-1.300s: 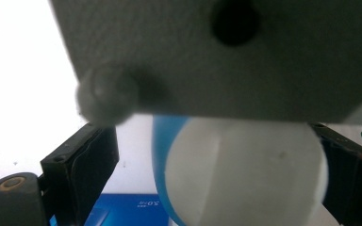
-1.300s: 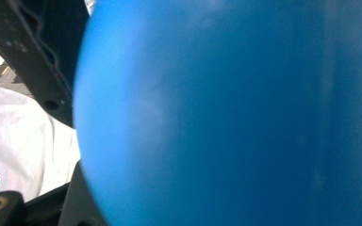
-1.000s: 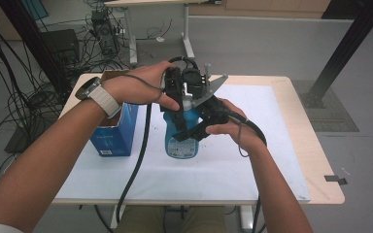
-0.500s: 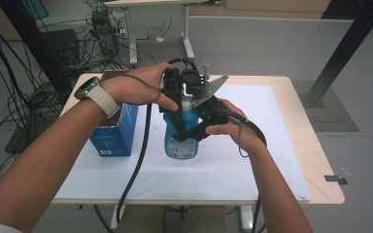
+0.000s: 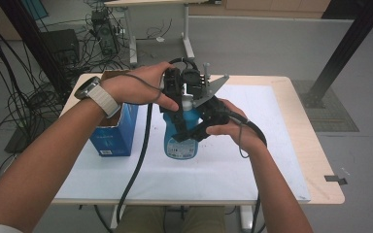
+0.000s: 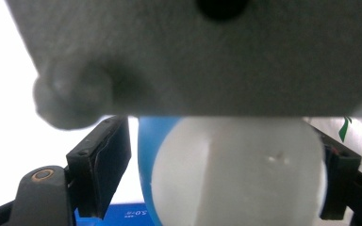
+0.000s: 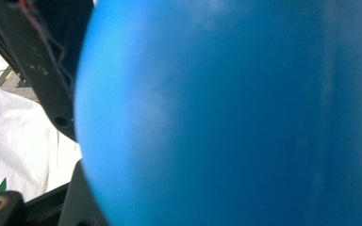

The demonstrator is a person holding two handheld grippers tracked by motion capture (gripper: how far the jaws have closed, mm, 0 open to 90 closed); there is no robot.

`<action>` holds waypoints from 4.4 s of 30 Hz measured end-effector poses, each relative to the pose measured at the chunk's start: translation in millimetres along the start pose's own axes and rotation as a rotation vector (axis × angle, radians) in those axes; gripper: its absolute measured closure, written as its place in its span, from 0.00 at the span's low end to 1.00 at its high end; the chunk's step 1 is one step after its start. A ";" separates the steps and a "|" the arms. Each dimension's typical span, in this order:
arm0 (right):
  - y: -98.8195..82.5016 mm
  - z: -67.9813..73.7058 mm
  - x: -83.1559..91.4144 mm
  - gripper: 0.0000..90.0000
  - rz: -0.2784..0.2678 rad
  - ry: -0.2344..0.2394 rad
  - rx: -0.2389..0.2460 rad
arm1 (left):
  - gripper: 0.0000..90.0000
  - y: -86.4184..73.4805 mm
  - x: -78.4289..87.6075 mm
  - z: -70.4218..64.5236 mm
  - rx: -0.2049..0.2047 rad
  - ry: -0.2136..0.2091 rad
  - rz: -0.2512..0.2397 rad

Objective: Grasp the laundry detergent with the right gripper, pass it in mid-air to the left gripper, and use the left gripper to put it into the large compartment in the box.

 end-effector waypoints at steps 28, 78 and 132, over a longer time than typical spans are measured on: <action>-1.0 1.9 -0.4 0.48 -0.003 0.005 -0.004 | 0.37 -0.2 -0.7 -0.9 -0.012 -0.013 0.010; -5.9 -1.4 -5.4 0.48 0.003 0.005 0.033 | 0.42 -2.6 -6.0 -0.1 -0.030 -0.006 0.014; -7.8 -2.6 -6.3 0.48 0.019 0.004 0.029 | 0.42 -3.9 -8.3 1.6 -0.030 -0.016 0.003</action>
Point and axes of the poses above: each handheld gripper's, and its own axes: x roughly backward along the jaws, y roughly out of its top, z roughly to its left, the point moved 7 cm from there along -x, roughly forward along the jaws, and after that the axes turned 2 degrees about -x, right-handed, at the moved point
